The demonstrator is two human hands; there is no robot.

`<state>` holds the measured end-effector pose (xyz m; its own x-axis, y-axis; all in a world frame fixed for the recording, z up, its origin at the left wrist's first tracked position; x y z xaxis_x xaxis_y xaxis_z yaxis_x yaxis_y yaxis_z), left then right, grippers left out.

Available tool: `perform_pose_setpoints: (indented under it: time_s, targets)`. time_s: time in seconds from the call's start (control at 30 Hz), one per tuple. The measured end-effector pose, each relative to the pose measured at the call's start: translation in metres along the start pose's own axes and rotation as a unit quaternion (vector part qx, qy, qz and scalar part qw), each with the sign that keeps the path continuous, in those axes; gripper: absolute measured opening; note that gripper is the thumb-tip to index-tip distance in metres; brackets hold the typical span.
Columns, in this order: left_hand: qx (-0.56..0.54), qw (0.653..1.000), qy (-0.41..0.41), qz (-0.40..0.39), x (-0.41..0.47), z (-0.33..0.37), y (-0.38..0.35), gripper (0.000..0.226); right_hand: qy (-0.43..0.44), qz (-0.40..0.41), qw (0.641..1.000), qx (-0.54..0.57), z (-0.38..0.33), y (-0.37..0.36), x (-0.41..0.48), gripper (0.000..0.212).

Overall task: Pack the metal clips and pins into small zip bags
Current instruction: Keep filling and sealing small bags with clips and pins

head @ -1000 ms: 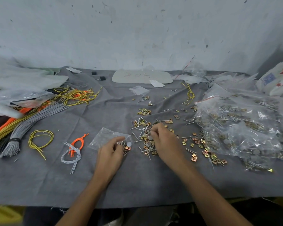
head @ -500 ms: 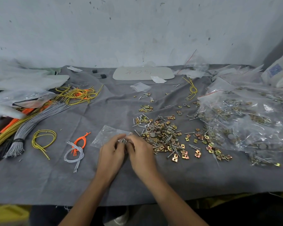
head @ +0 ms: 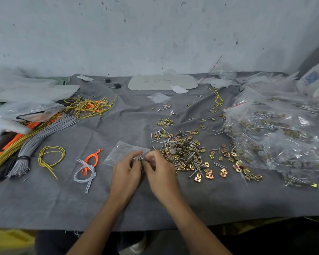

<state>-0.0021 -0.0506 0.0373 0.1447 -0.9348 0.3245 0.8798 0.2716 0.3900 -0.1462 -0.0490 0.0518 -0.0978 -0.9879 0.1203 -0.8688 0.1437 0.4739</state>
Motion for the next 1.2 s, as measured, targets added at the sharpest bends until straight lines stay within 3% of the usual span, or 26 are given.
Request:
perform_pose_setpoints:
  time_s: [0.13,0.3,0.47,0.63,0.77,0.87,0.97,1.2]
  targets:
    - [0.012,1.000,-0.010,0.006,0.000,0.003,0.002,0.045,0.023,0.029,0.997,-0.073,-0.006,0.004,-0.004,0.015]
    - [0.014,1.000,-0.013,0.001,0.000,0.002,0.000,0.045,0.030,-0.075,0.990,-0.118,-0.009,-0.015,-0.007,0.032]
    - [0.008,1.000,-0.007,0.008,0.001,-0.001,0.001,0.045,0.034,0.009,0.995,-0.095,-0.010,0.002,-0.010,0.019]
    - [0.021,1.000,-0.016,0.005,0.000,0.002,0.000,0.045,0.058,-0.054,0.987,-0.137,-0.017,-0.015,-0.011,0.027]
    - [0.025,0.999,-0.020,0.003,0.001,0.002,0.000,0.047,0.084,0.043,0.986,-0.135,-0.022,0.018,-0.009,0.020]
    - [0.010,1.000,-0.020,0.007,0.001,0.001,0.000,0.043,0.048,0.102,0.966,-0.234,-0.001,0.049,0.009,0.019]
    - [0.001,1.000,-0.015,0.008,0.001,-0.001,0.000,0.041,0.014,0.105,0.950,-0.294,0.021,0.065,0.021,0.022]
    - [0.011,1.000,-0.015,0.008,0.002,-0.003,0.000,0.033,0.019,0.096,0.948,-0.303,0.020,0.061,0.023,0.012]
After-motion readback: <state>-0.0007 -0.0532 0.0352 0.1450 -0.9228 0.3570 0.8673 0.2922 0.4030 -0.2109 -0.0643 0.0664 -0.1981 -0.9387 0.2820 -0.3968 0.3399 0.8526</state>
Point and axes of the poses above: each hand's wrist, its own x-axis towards the middle knuckle, its own y-axis out of the back of the hand, z = x × y, the point moved 10 cm from there along x, towards the middle knuckle, and after that the axes turned 12 degrees about -y, right-handed, at the moved point
